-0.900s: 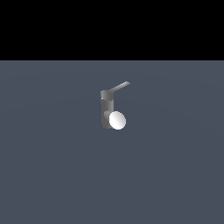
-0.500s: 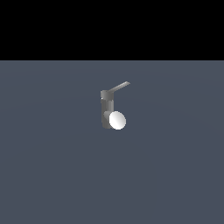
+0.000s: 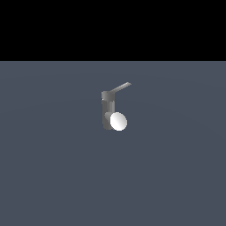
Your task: Turn on the faucet by rotating a designated handle.
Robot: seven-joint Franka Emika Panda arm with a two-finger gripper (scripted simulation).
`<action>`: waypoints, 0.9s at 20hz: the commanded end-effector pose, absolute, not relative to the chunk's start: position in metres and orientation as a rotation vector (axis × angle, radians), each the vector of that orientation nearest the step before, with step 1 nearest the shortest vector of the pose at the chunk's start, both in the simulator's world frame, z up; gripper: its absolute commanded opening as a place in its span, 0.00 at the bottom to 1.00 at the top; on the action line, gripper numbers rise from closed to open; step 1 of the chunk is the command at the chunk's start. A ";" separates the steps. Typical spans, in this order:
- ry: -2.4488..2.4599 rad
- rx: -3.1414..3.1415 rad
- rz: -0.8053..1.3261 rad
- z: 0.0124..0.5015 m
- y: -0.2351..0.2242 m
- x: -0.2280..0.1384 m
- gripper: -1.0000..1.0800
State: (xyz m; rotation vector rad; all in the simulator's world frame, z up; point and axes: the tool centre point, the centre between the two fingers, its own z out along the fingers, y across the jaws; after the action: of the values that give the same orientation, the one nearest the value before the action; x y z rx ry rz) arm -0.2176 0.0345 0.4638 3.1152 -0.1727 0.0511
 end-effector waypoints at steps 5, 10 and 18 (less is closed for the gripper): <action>-0.397 3.099 0.045 0.432 0.047 -0.182 0.00; -0.587 3.072 0.040 0.405 0.053 -0.150 0.00; -0.886 3.004 0.032 0.363 0.055 -0.098 0.00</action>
State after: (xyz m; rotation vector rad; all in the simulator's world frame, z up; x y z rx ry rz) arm -0.1085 0.0548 0.3710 3.0193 -0.8281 0.0332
